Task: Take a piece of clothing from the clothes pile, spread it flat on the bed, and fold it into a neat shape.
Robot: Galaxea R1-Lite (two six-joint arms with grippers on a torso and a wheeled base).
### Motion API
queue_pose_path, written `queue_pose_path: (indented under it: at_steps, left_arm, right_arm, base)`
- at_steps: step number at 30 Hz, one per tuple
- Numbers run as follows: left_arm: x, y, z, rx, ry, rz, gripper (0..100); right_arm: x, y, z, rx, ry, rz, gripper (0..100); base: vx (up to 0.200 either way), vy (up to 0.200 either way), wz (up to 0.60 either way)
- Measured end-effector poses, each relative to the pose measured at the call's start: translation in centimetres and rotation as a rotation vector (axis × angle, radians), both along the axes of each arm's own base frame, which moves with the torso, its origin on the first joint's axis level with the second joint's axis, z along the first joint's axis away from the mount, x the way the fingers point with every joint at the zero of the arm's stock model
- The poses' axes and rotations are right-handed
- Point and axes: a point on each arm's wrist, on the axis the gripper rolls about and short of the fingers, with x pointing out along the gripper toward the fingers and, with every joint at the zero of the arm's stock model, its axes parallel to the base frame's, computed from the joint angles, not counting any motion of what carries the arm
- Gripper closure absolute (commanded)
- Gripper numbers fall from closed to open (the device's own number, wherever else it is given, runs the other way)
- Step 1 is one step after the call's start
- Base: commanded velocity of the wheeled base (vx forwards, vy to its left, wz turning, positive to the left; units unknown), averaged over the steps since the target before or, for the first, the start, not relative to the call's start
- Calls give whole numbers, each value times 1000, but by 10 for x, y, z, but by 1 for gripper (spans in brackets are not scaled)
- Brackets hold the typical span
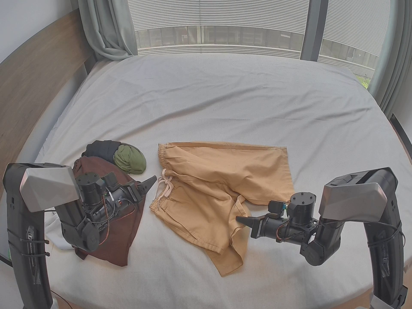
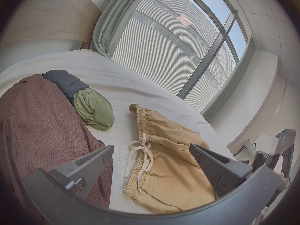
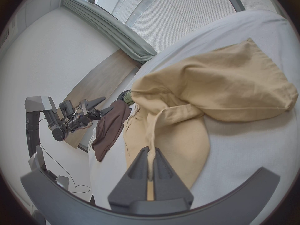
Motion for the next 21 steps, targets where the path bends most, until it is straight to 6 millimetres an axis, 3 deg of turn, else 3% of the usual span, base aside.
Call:
queue_pose_path:
  at_steps: [6, 18, 21]
  left_arm:
    - [1, 0, -2, 0, 5, 0, 0]
    - [0, 0, -4, 2, 9, -1, 0]
    - [0, -1, -4, 2, 12, -1, 0]
  right_arm:
    - [-2, -21, 1, -9, -14, -49, 100]
    - [17, -101, 11, -57, -65, -259, 100]
    - [23, -112, 11, -65, -87, -287, 100]
  base:
    - [0, 0, 0]
    - [0, 0, 0]
    - [0, 0, 0]
